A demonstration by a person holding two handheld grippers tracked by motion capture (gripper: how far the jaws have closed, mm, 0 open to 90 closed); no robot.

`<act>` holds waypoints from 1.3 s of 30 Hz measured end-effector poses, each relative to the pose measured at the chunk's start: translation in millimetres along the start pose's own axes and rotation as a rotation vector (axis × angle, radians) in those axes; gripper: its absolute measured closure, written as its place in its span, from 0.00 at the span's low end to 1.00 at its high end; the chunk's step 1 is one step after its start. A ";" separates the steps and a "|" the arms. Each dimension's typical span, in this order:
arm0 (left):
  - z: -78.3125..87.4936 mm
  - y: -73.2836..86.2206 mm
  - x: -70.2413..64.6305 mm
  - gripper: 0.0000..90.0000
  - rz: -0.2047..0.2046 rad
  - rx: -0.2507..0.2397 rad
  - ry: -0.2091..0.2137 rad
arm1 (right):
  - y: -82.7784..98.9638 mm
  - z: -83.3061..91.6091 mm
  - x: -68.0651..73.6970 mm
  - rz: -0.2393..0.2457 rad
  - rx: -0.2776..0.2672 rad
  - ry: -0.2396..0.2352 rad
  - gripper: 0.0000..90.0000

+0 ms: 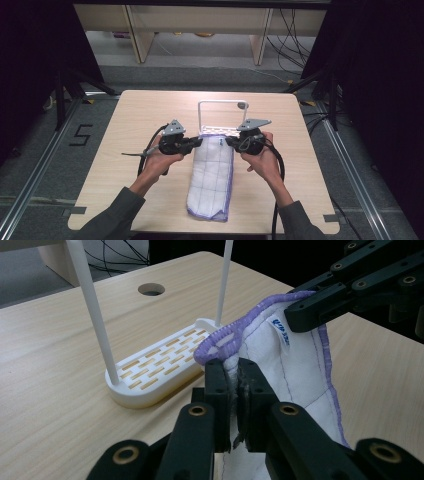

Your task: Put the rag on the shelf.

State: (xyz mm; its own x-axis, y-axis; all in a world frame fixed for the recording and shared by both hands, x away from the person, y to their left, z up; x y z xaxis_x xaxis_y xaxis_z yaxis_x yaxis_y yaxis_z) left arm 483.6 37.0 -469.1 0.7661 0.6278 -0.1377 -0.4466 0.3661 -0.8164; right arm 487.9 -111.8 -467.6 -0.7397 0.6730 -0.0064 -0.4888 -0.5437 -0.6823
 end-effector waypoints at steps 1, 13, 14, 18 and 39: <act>1.4 -0.4 -0.4 0.93 -0.002 0.001 -0.003 | -1.5 0.4 -0.4 -0.004 -0.009 0.007 0.93; 17.6 -7.8 -6.0 0.93 -0.009 -0.035 0.006 | -13.8 18.0 10.0 0.015 -0.035 -0.002 0.93; 20.2 -8.4 -7.0 0.93 -0.007 -0.032 0.005 | -16.3 19.9 10.6 0.030 -0.050 0.005 0.93; 30.6 -15.9 -9.4 0.93 -0.020 -0.033 0.003 | -19.7 29.3 20.5 0.037 -0.052 -0.005 0.93; 62.2 -88.3 -25.1 0.94 -0.071 -0.090 0.011 | -65.1 96.0 16.0 0.091 -0.183 0.057 0.94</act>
State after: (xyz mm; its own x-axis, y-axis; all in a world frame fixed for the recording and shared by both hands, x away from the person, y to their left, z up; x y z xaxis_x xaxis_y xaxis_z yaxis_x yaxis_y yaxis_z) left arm 475.1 31.6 -358.7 0.7996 0.5946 -0.0836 -0.3484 0.3460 -0.8712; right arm 463.5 -113.8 -353.1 -0.7470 0.6554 -0.1119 -0.3249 -0.5067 -0.7986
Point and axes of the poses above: each handheld gripper's, and its own axes: z roughly backward along the jaws, y roughly out of its underside, x roughly to its left, the point moved 9 cm from there along -z, roughly forward along the jaws, and after that the axes turned 9 degrees about x, right-handed, at the moved point
